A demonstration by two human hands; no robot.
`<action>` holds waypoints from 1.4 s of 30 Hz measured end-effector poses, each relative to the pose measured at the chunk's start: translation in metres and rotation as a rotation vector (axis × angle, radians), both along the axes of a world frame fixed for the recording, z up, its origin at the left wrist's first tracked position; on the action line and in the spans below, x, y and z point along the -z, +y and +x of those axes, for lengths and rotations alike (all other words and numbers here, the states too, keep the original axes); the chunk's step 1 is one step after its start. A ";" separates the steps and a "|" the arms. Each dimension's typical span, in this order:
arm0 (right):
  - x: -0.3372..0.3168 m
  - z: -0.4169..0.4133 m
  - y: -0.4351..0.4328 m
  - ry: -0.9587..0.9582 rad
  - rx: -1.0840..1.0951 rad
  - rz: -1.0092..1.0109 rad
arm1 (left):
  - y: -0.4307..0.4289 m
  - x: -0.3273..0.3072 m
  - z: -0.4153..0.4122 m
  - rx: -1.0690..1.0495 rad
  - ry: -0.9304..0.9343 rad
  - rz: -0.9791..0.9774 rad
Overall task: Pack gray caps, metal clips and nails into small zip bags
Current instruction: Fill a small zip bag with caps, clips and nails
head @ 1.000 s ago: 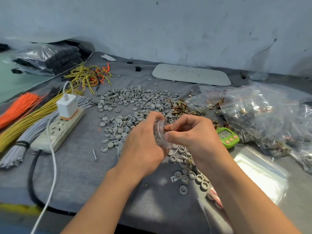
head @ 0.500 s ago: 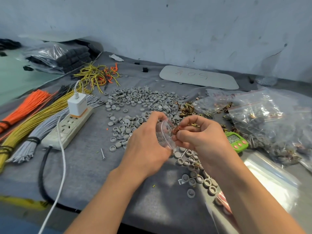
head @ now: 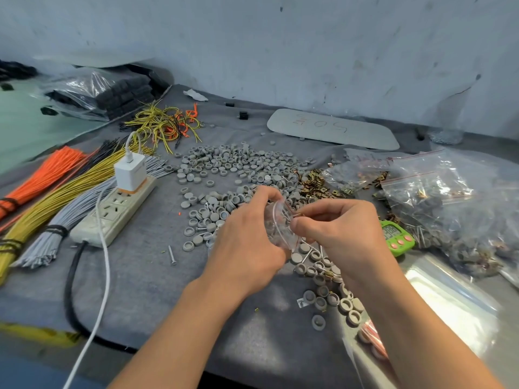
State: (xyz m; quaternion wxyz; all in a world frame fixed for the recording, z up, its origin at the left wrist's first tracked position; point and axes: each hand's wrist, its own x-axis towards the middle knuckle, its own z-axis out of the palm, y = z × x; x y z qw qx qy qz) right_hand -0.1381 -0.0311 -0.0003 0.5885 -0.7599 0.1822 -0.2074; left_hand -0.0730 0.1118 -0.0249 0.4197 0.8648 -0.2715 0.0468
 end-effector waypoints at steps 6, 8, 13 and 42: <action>-0.002 -0.001 -0.001 -0.051 -0.021 -0.006 | -0.001 0.000 -0.001 0.001 -0.009 0.014; -0.001 -0.001 -0.001 -0.058 -0.035 -0.007 | -0.001 0.000 -0.001 0.006 -0.013 0.017; 0.001 -0.003 -0.003 -0.065 -0.043 -0.040 | -0.002 -0.001 -0.002 0.014 -0.020 0.016; 0.001 0.000 -0.014 0.159 0.063 0.426 | -0.004 0.002 -0.001 0.020 -0.041 0.038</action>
